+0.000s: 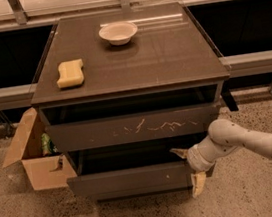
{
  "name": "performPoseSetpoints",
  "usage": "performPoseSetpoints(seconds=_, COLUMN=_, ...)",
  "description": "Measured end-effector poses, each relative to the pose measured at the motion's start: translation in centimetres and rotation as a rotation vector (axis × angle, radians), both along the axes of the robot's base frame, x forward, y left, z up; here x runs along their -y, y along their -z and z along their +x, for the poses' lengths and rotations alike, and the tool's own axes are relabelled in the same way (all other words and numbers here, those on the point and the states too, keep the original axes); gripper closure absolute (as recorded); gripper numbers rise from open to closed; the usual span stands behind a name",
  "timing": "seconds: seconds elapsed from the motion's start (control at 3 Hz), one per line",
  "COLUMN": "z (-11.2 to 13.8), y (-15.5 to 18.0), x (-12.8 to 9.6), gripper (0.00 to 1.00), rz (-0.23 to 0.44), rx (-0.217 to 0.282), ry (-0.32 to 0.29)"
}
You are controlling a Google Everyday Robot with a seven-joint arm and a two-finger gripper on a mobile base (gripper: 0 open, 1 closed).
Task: Open middle drawer
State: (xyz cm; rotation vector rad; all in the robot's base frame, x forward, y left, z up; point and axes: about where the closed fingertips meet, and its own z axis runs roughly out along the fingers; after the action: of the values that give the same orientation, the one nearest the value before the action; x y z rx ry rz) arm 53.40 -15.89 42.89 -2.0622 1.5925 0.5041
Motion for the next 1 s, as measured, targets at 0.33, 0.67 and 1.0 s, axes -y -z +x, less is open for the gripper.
performPoseSetpoints(seconds=0.33, z=-1.7, y=1.2, x=0.2, gripper=0.18, rz=-0.015, rx=-0.067, ry=-0.013)
performPoseSetpoints(seconds=0.67, z=-2.9, y=1.3, x=0.2, gripper=0.41, rz=-0.018, rx=-0.098, ry=-0.035)
performPoseSetpoints(seconds=1.0, z=-4.4, y=-0.8, x=-0.4, gripper=0.73, rz=-0.019, rx=-0.068, ry=-0.080)
